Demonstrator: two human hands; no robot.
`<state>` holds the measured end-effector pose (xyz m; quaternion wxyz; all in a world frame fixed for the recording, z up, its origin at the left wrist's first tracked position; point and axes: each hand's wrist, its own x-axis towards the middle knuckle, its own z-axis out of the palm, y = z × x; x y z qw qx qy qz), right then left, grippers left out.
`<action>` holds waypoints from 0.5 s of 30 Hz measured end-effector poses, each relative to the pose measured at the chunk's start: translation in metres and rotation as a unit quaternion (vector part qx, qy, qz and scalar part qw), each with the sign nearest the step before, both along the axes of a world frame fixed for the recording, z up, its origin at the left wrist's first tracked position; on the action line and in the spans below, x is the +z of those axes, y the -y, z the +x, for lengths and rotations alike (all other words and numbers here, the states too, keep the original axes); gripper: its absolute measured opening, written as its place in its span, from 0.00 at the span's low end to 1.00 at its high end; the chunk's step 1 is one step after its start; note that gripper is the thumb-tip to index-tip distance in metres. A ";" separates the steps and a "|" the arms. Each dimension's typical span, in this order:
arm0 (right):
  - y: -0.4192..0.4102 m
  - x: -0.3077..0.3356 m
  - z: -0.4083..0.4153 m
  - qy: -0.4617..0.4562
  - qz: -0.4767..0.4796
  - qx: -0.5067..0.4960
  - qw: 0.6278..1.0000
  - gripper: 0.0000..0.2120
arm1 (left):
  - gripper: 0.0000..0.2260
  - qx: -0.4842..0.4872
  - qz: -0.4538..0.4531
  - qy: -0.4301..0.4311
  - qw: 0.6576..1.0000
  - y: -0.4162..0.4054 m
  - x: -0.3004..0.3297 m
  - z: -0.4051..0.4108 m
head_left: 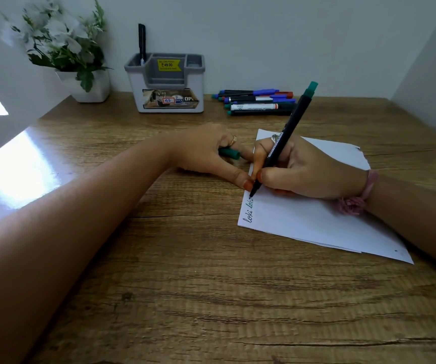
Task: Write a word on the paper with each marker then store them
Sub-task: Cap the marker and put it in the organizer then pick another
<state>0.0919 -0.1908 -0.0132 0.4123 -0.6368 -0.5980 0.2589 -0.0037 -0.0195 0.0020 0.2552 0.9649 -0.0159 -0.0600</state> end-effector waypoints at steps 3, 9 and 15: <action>0.000 0.001 -0.001 0.001 -0.001 -0.003 1.000 0.03 | 0.14 -0.004 -0.008 -0.003 1.000 -0.001 0.000 -0.001; -0.001 0.000 0.000 0.003 -0.002 -0.004 1.000 0.03 | 0.20 -0.002 -0.002 0.008 1.000 -0.003 -0.005 0.003; -0.002 0.002 0.004 -0.158 0.045 -0.055 0.985 0.03 | 0.24 0.033 0.019 -0.009 0.999 0.001 0.001 -0.001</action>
